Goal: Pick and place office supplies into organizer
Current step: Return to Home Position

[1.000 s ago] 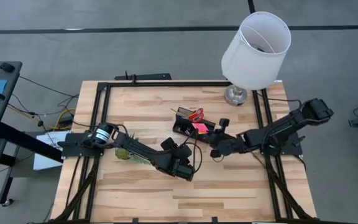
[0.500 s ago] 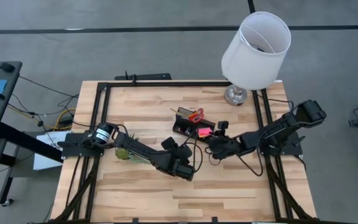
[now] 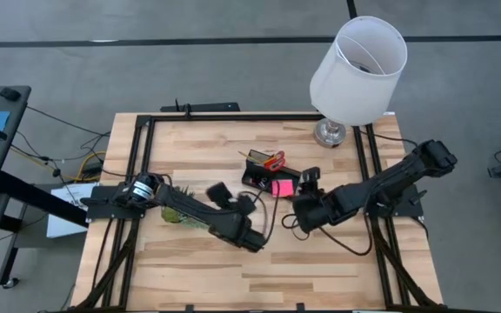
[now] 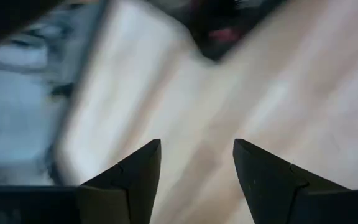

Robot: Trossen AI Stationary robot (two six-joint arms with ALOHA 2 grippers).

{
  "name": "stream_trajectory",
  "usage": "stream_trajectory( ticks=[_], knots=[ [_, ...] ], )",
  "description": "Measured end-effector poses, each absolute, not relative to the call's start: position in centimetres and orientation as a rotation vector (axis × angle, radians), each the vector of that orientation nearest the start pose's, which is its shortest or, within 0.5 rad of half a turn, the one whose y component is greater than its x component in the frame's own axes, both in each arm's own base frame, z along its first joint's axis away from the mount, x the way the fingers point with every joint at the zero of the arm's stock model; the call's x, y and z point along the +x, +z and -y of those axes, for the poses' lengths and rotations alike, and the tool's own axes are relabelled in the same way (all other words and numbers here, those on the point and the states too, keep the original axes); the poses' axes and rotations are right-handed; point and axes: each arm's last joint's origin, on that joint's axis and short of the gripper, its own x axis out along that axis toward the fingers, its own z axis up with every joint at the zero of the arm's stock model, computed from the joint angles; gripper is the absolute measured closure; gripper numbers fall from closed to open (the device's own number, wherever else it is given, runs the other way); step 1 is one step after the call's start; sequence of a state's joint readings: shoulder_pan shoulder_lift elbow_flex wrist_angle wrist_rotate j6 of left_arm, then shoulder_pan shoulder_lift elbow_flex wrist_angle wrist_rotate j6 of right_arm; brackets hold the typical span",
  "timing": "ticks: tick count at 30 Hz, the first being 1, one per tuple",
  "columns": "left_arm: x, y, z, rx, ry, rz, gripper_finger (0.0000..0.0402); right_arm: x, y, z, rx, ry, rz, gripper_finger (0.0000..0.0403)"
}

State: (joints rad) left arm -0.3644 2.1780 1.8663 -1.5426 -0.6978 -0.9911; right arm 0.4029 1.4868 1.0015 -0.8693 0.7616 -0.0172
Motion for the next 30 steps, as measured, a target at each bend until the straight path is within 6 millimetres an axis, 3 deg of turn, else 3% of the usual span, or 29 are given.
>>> stream_trajectory(
  ticks=[2,4,7,10,15,18,22,26,30],
  knots=[
    [37.4,22.9,13.0,0.189,0.938,-1.173,0.0207,24.4,23.6,-8.7,-0.744,-0.320,-1.186,0.0301],
    [36.4,24.6,13.9,0.284,0.841,-1.149,0.0207,23.5,25.7,-8.9,-0.740,-0.355,-1.249,0.0301],
    [34.1,28.6,14.8,0.231,0.838,-0.991,0.0207,21.2,29.0,-9.2,-0.729,-0.477,-1.267,0.0301],
    [30.5,31.6,15.2,0.209,0.793,-0.906,0.0207,19.0,32.0,-9.8,-0.683,-0.475,-1.071,0.0300],
    [22.9,35.1,14.4,0.099,0.706,-0.771,0.0207,12.5,35.4,-8.8,-0.433,-0.397,-0.828,0.0300],
    [19.1,33.9,13.8,0.070,0.658,-0.656,0.0207,9.4,34.5,-7.6,-0.266,-0.360,-0.675,0.0300],
    [17.1,29.0,13.7,-0.036,0.546,-0.436,0.0207,6.8,30.1,-6.7,-0.133,-0.213,-0.483,0.0300],
    [17.4,24.6,12.8,-0.131,0.389,-0.330,0.0207,6.0,26.1,-6.7,-0.088,-0.112,-0.330,0.0301],
    [18.9,24.4,10.3,-0.159,0.085,-0.140,0.0207,5.6,25.9,-5.8,-0.073,-0.180,-0.185,0.0301]
  ],
)
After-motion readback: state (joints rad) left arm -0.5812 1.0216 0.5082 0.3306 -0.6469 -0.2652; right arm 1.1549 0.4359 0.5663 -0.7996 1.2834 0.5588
